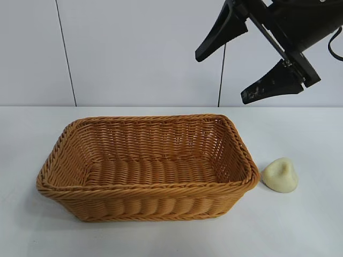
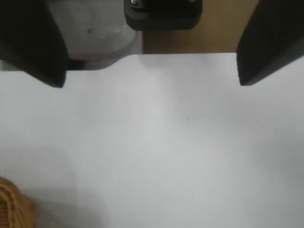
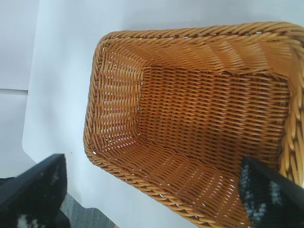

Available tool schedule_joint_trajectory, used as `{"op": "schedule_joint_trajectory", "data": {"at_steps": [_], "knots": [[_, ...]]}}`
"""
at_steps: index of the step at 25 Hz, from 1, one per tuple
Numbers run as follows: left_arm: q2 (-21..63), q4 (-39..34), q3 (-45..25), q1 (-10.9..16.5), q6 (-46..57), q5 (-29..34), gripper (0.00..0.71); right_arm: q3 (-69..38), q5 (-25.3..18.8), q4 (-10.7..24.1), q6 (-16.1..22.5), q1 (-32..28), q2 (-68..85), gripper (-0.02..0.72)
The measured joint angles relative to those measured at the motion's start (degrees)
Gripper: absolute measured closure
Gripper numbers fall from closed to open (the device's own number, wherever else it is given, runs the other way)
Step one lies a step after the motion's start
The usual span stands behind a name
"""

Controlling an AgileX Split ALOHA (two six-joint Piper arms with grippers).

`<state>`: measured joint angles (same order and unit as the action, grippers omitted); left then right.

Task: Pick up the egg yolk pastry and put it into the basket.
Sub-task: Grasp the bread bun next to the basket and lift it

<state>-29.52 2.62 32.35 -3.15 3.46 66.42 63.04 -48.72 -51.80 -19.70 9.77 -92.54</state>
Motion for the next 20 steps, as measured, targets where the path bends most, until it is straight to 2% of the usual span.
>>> {"op": "schedule_joint_trajectory", "data": {"at_steps": [5,9,17,20], "knots": [[10.5,0.32,-1.63,0.0,-0.2,-0.51,0.018,0.0,0.0,0.0,0.0,0.0,0.0,0.006],[15.16,0.32,-1.63,0.0,-0.31,-1.08,0.018,0.0,0.08,0.05,0.0,0.0,0.0,0.006],[16.06,0.32,-1.63,0.0,-0.38,-1.35,0.018,0.0,0.14,0.07,0.0,0.0,0.0,0.006],[17.33,0.34,-1.63,1.42,-0.38,-1.41,0.018,0.0,0.21,0.07,0.0,0.0,0.0,0.006]]}}
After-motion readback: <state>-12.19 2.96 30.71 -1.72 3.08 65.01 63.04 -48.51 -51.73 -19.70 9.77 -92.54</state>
